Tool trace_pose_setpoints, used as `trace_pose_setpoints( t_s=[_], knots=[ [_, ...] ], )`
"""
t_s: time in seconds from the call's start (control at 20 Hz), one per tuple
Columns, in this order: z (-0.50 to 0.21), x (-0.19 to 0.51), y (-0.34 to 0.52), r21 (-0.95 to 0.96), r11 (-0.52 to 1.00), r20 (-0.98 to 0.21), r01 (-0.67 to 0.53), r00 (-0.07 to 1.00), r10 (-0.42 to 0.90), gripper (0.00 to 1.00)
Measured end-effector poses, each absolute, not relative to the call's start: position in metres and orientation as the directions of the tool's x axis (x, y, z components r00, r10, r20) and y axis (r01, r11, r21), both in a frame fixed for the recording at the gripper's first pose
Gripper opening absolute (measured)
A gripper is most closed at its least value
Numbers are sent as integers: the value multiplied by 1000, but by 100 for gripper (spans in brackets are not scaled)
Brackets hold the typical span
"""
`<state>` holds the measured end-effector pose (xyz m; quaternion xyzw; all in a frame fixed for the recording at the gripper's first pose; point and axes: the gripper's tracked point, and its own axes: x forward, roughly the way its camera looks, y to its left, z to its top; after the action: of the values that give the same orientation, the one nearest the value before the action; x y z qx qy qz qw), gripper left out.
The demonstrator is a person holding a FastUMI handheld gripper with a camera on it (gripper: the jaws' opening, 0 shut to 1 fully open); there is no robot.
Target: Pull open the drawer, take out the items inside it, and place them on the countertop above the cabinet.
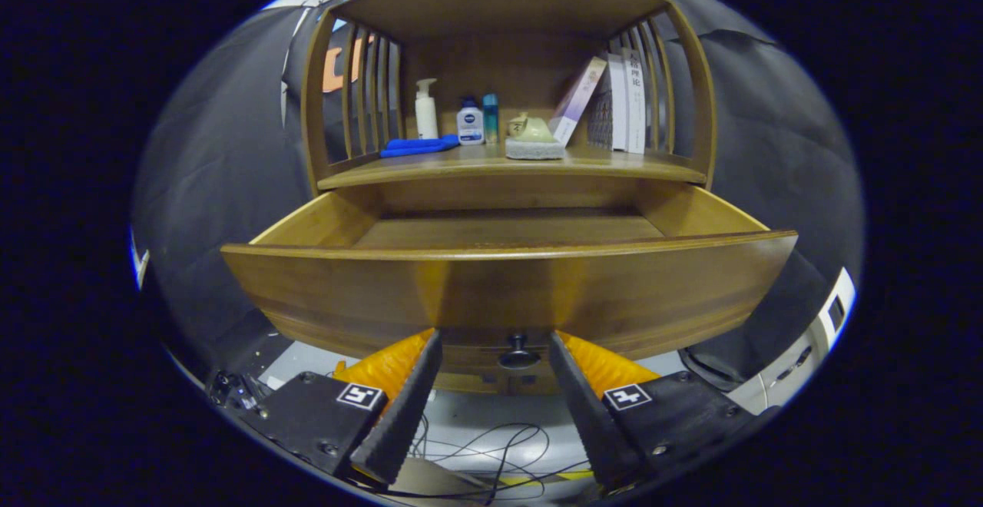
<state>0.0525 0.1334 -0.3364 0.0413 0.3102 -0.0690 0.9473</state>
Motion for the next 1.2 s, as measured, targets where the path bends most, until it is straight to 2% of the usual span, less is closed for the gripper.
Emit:
trace_pose_setpoints(
  t_s=[0.15, 0.85, 1.2],
  knots=[
    [-334, 82, 129, 1, 988, -551, 156, 825, -130, 90],
    [-350, 191, 111, -25, 978, -521, 205, 833, -188, 90],
    [-351, 199, 107, -97, 978, -501, 184, 840, -208, 92]
  ],
)
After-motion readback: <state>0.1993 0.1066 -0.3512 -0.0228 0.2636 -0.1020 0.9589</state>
